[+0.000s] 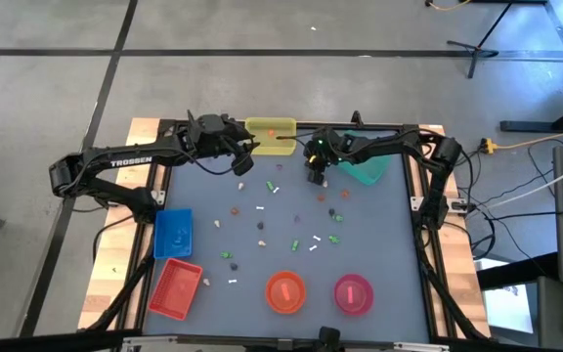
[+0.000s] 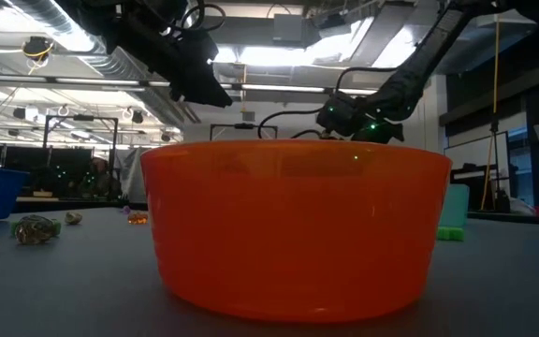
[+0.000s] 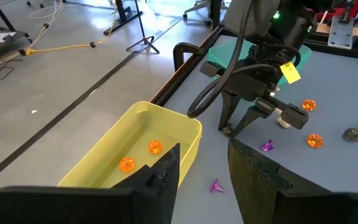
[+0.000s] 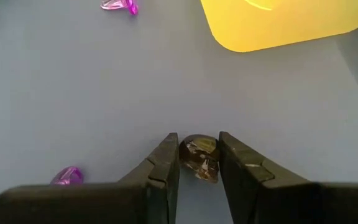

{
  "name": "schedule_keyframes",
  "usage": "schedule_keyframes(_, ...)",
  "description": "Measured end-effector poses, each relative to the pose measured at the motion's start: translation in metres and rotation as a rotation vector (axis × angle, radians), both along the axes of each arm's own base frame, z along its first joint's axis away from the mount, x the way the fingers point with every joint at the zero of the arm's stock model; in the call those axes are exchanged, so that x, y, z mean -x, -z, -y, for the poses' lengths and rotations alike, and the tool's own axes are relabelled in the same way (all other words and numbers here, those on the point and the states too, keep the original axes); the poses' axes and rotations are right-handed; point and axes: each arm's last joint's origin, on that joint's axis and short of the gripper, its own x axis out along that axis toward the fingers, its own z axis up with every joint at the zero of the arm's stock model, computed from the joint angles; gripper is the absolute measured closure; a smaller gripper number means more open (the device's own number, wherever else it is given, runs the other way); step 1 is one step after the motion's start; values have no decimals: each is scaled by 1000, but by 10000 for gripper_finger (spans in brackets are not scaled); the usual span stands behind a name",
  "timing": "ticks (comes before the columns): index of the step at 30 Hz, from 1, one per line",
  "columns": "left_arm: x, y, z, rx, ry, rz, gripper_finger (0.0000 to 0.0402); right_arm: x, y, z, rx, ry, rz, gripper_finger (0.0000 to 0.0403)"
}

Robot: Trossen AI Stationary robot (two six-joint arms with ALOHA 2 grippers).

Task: Sort Halloween decoration
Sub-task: Put the black skull toy into the light blue bin

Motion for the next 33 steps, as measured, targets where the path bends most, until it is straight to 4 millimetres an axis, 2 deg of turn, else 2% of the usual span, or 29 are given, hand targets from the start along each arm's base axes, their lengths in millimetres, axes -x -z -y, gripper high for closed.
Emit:
schedule_keyframes(3,0,0,0,0,0,0,282,-3,-10,2,-13,-2,-22,310)
schedule_keyframes(9,0,0,0,0,0,0,282,-14,-42,8,-48,-5,-76,310)
schedule_keyframes(15,0,0,0,-2,-1,-1,282,-15,-78,8,-127,-28,-229,310)
schedule_keyframes(22,0,0,0,-2,-2,-1,282,-17,-118,9,-144,-48,-279,310)
schedule_keyframes(27,0,0,0,-1,-2,-1,282,-8,-138,4,-157,-50,-290,310)
schedule_keyframes(33,0,0,-1,-2,-5,-1,282,14,-160,-7,-157,-28,-333,310)
